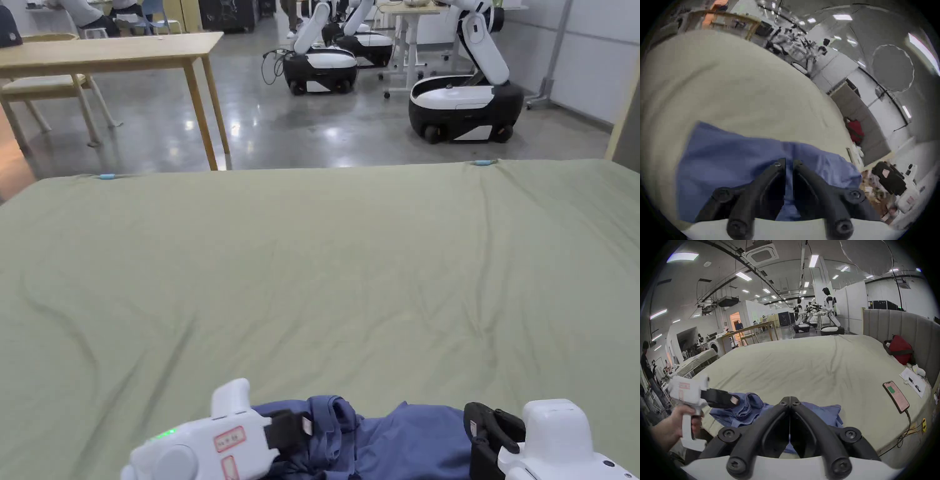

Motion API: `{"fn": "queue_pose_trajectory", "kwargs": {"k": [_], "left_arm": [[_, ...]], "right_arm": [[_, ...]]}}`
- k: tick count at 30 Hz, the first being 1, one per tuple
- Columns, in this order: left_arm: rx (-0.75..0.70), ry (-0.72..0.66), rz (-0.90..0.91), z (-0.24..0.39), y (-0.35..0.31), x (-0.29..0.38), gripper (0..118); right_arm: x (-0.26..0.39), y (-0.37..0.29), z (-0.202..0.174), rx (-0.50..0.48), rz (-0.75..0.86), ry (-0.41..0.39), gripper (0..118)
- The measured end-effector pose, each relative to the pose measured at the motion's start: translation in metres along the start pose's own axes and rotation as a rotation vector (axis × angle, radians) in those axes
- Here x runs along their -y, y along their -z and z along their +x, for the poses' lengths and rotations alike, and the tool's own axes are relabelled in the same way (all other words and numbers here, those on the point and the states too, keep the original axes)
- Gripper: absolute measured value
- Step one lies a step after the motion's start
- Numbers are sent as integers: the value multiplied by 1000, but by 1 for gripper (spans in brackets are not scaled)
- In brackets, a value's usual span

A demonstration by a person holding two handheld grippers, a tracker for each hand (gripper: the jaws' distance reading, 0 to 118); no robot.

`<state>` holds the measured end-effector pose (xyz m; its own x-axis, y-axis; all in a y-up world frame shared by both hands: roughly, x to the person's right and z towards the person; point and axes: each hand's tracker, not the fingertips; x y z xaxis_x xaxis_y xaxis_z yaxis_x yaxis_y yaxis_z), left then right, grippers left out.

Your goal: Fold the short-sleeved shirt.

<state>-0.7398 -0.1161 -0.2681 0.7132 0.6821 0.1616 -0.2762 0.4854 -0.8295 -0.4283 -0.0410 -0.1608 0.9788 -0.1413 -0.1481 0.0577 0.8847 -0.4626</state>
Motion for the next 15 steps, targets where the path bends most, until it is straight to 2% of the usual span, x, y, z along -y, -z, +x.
{"fn": "queue_pose_trajectory", "kwargs": {"k": [2,3,5,6,8,10,11,12,13,14,15], "left_arm": [[117,-3,-62,10,21,11,9],[115,6,-90,16,33,16,9],[7,17,-90,16,42,21,9],[17,5,-77,12,41,20,9],[33,-8,-46,12,21,15,9],[26,75,35,20,-14,9,10],[40,101,75,20,-34,6,25],[30,111,118,18,-53,3,63],[7,96,169,11,-70,2,112],[-1,79,203,-1,-86,-1,118],[-19,47,205,-13,-100,-3,118]], "right_arm": [[1,-1,3,8,-5,-1,1],[1,-2,6,15,-7,1,1],[0,-4,9,23,-8,6,1],[-1,-5,11,29,-6,7,1],[-2,-8,12,34,-3,7,1],[-3,-7,10,36,-2,-3,1],[-3,-6,9,35,-4,-5,1],[-4,-4,8,31,-5,-6,1],[-3,-2,5,27,-5,-5,1],[-4,0,4,23,-5,-2,1],[-4,2,1,16,-6,3,1]]}}
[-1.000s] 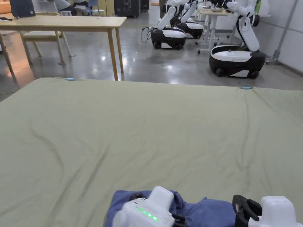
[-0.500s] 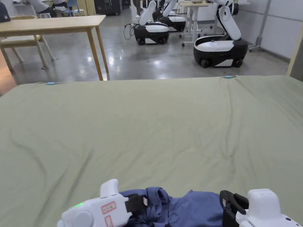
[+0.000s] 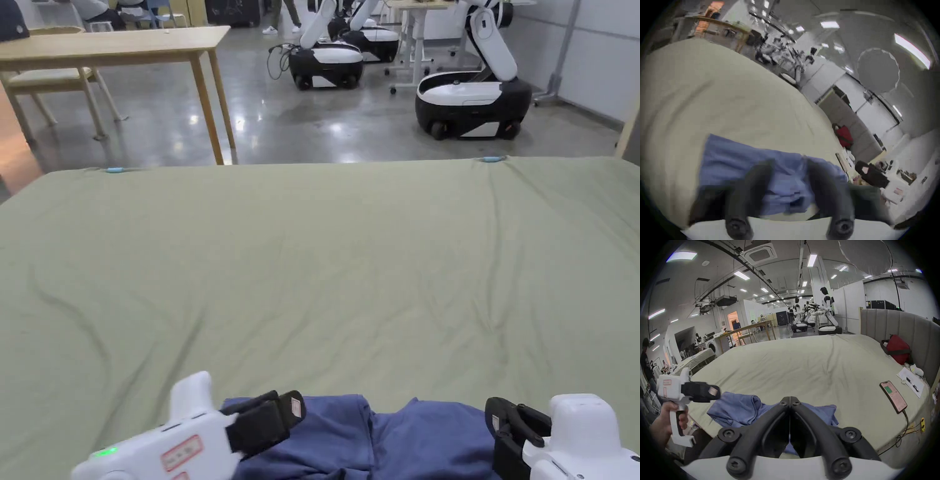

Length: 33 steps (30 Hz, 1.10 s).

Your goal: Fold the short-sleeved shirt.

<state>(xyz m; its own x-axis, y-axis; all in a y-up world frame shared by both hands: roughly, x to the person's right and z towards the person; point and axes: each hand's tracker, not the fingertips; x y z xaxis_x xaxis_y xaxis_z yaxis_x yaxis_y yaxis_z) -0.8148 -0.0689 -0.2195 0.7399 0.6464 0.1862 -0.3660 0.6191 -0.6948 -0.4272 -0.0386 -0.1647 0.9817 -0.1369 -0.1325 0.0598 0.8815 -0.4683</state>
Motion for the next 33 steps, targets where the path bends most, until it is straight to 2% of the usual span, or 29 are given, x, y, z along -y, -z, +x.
{"fn": "queue_pose_trajectory", "kwargs": {"k": [2,6,10,12,13,14,15,17,18,20,22,27,29,33], "left_arm": [[-15,-12,-36,-24,-23,1,118],[-26,-240,-7,-84,-39,-6,118],[234,-597,-79,-136,-8,25,118],[384,-623,-6,-127,3,29,115],[423,-630,-78,-121,14,28,98],[452,-631,-101,-114,25,30,61],[428,-619,-109,-107,36,32,14],[320,-541,-105,-96,46,30,12],[245,-544,-76,-95,47,29,12],[138,-640,-53,-108,53,36,12],[231,-710,-34,-117,47,37,12],[25,-398,84,-112,-2,4,12],[-48,-239,121,-91,-22,-15,12],[-191,220,117,-12,-30,-32,12]], "right_arm": [[-1,3,-6,-11,-2,3,1],[-2,7,-22,-40,-10,-11,1],[-4,7,-33,-53,-20,-30,1],[-5,4,-36,-48,-19,-43,1],[-6,3,-36,-44,-18,-47,1],[-6,2,-35,-38,-17,-47,1],[-6,1,-34,-34,-17,-46,1],[-7,1,-33,-17,-20,-46,1],[-7,0,-32,-9,-21,-45,1],[-8,-3,-31,-3,-20,-44,1],[-8,-4,-31,3,-25,-50,1],[-9,-5,-31,9,-27,-60,1],[-10,-4,-32,8,-25,-66,1],[-11,-2,-33,-4,-22,-66,1]]}}
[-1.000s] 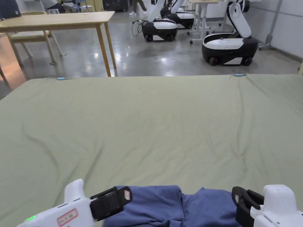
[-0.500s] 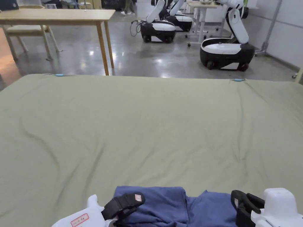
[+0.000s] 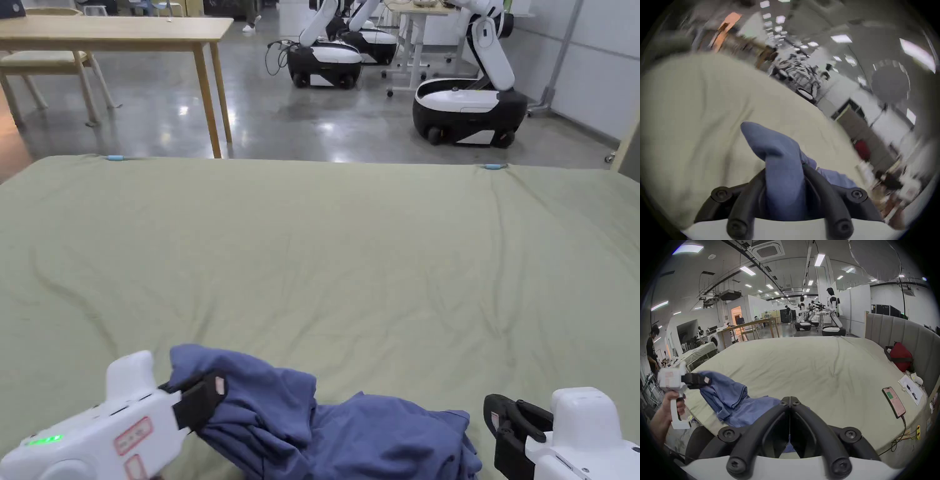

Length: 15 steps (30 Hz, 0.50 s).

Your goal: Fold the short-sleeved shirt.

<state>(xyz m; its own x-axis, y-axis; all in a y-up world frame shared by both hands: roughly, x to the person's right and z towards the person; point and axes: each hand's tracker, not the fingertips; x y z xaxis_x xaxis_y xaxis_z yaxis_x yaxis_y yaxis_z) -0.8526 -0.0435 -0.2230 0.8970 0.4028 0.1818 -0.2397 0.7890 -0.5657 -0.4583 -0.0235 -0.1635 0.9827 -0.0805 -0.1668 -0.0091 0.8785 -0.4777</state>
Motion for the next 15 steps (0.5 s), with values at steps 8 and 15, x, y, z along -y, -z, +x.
{"fn": "queue_pose_trajectory", "kwargs": {"k": [8,15], "left_arm": [[-17,732,-108,192,69,68,11],[-53,770,-277,233,131,119,91]], "right_arm": [[11,-12,17,27,6,8,1],[23,-27,50,68,-8,25,1]]}}
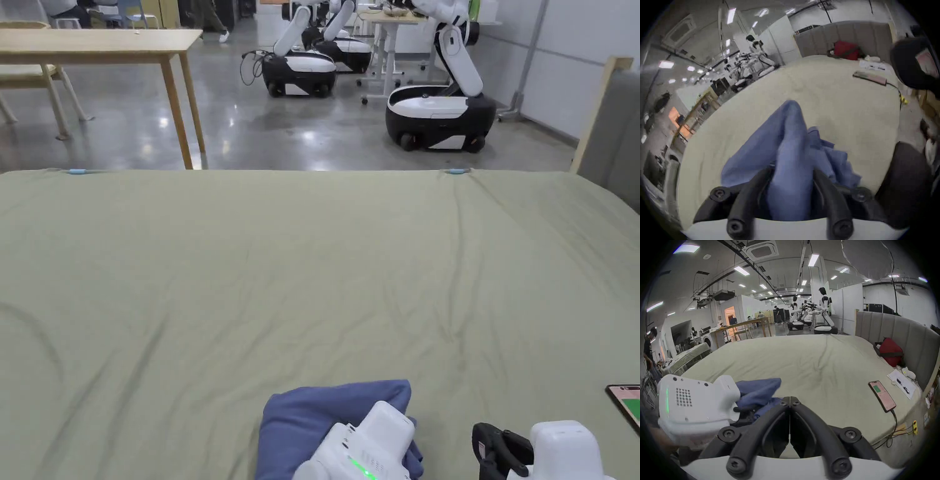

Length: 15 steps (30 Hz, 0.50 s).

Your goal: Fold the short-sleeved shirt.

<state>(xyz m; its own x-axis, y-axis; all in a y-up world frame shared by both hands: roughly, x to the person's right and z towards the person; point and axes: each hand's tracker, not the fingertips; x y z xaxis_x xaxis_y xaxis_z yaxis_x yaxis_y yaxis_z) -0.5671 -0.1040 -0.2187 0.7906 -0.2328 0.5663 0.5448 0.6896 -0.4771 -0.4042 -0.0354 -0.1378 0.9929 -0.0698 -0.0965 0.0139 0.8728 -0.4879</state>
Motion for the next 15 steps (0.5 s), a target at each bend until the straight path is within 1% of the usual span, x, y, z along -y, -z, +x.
{"fn": "queue_pose_trajectory", "kwargs": {"k": [2,3,4,7,8,9,10,11,13,14,15], "left_arm": [[127,-159,40,-22,-25,-6,100],[185,-231,85,-34,-41,-9,102],[217,-292,142,-53,-67,-14,102],[265,-484,275,-98,-100,-15,102],[259,-530,287,-109,-101,-13,95],[228,-565,272,-118,-99,-11,70],[198,-587,247,-123,-91,-8,18],[190,-594,202,-126,-79,-5,7],[267,-607,77,-115,-50,-4,7],[300,-621,60,-107,-43,-2,7],[413,-626,68,-97,-35,1,7]], "right_arm": [[3,-2,8,3,-2,3,1],[3,-2,12,5,-2,6,1],[4,-2,16,2,-6,13,1],[6,1,22,-4,-8,41,1],[6,3,23,-8,-8,50,1],[7,5,24,-11,-9,60,1],[8,7,24,-13,-10,70,1],[8,9,25,-19,-13,84,1],[8,9,25,-31,-20,109,1],[8,9,25,-31,-21,111,1],[8,9,25,-30,-24,110,1]]}}
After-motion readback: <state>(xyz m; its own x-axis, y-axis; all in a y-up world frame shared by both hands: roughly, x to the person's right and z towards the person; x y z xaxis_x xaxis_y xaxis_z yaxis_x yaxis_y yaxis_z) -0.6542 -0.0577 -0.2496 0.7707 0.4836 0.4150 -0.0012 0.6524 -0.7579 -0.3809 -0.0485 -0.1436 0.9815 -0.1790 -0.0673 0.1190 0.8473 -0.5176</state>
